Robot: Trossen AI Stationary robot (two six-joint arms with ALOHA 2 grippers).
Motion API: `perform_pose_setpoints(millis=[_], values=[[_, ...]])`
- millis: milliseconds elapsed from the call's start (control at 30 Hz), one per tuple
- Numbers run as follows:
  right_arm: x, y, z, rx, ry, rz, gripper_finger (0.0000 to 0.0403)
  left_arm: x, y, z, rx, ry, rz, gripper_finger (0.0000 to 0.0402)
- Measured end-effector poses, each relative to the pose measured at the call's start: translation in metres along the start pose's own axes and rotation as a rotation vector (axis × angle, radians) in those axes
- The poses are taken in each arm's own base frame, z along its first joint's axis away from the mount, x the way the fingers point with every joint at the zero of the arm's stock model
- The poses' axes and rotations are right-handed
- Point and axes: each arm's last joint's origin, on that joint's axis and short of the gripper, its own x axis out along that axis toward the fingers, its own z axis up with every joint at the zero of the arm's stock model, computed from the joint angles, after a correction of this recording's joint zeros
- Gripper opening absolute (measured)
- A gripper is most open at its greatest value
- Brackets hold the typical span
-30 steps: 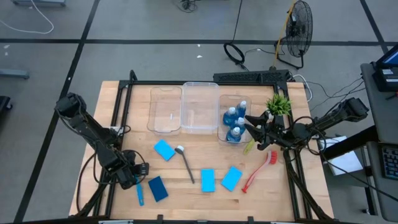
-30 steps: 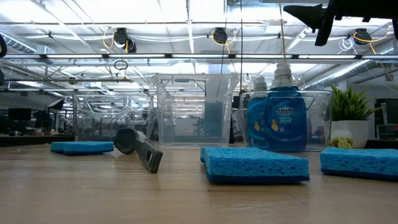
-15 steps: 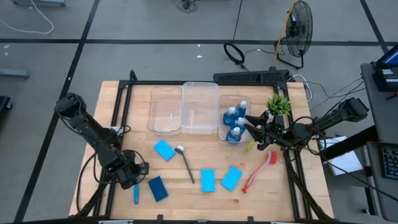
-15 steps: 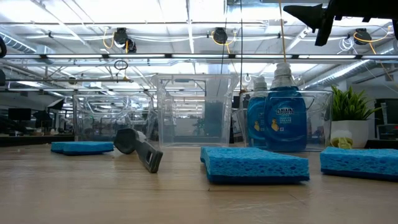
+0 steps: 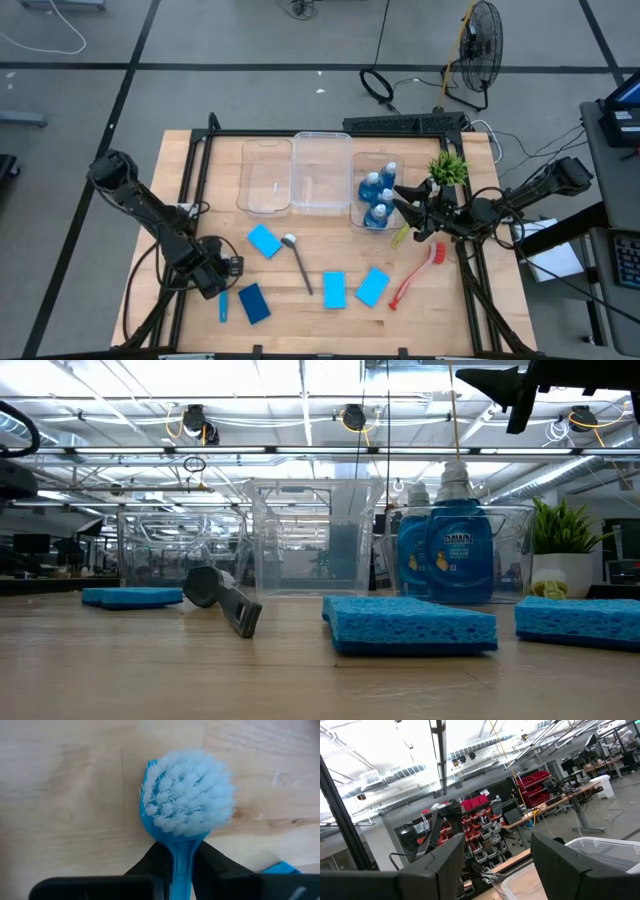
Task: Pick & Place Kitchen Sink Supplies
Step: Put the blue dish brush into the white transparent bin
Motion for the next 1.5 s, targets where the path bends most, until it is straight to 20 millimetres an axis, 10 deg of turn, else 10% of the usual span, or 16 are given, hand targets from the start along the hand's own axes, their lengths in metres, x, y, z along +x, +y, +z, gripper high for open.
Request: perform_pose_setpoints(millis=[1067, 1500], values=[[0.000, 0.000, 0.000, -0.002, 0.003, 0.000, 0.0216, -0.002, 0.000, 0.000, 0.009, 0.011, 0.001, 0.0048], [0.000, 0.000, 0.000, -0.002, 0.003, 0.000, 0.0216, -0.051, 0.002, 0.013, 0.058, 0.045, -0.119, 0.0048]])
